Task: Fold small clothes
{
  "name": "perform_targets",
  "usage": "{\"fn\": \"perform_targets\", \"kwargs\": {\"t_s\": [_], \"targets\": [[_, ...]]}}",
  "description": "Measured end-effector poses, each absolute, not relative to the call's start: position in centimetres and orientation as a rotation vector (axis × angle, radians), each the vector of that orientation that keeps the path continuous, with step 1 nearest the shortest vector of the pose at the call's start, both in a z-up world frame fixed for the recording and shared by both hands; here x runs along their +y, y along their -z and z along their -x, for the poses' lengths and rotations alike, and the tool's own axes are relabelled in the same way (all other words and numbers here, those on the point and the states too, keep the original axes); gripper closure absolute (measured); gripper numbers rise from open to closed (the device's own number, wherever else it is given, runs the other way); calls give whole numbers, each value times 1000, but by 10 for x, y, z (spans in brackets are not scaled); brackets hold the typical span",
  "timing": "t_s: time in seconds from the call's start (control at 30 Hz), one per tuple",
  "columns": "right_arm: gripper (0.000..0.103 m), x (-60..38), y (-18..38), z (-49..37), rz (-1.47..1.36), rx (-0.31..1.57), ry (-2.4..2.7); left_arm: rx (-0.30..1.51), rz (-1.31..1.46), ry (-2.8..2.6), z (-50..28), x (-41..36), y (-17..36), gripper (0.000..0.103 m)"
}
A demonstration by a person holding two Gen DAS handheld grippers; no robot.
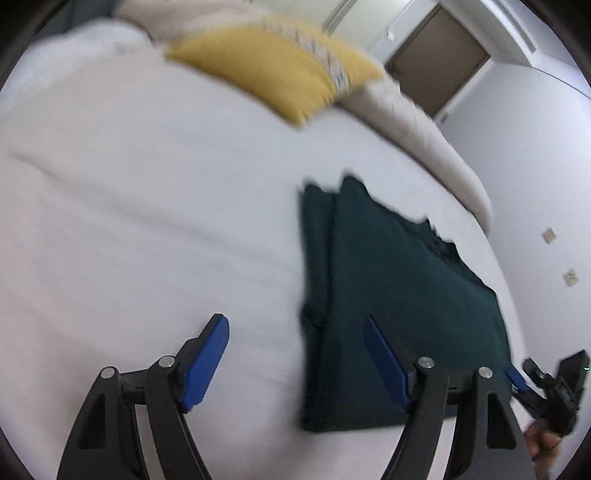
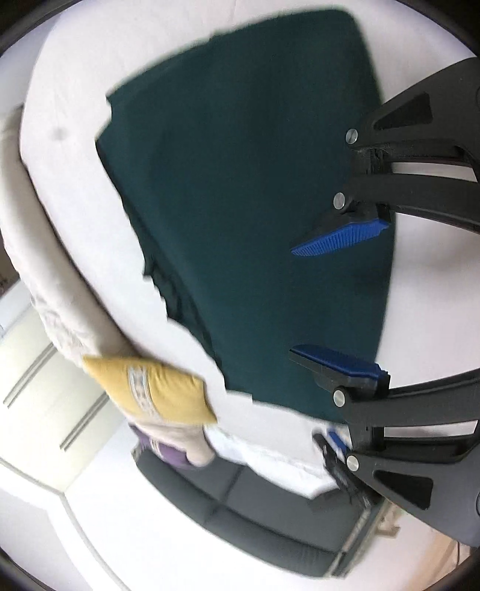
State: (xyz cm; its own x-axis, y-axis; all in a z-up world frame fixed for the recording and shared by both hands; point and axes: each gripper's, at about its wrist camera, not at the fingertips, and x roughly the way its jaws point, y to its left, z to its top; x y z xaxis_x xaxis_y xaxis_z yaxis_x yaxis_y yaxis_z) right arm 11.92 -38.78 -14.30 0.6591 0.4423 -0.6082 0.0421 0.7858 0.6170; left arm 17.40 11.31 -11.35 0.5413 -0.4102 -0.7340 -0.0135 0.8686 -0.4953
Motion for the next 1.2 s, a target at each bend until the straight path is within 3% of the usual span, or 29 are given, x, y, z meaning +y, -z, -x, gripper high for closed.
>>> {"fn": "perform_targets", "kwargs": {"t_s": [0.37,0.4,0.53,0.73,0.97,1.2], "targets": [[54,-350,168,-176,-892,831,-359,1125,628,342,-240,101,126,27],[54,-350,170,-180,-908,833,-365,1135,640,350,-243,101,125,30],[54,-340,174,-203,-932,857,-409,1185,718,389,-239,106,134,62],[54,-318,182,-221,-906,920,-435,1191,866,420,-238,125,146,85],[54,-312,198,-232,-914,967,-419,1150,860,425,-233,122,140,90],[66,-317,216,-241,-943,1000,-429,1108,740,424,-232,100,102,91]]}}
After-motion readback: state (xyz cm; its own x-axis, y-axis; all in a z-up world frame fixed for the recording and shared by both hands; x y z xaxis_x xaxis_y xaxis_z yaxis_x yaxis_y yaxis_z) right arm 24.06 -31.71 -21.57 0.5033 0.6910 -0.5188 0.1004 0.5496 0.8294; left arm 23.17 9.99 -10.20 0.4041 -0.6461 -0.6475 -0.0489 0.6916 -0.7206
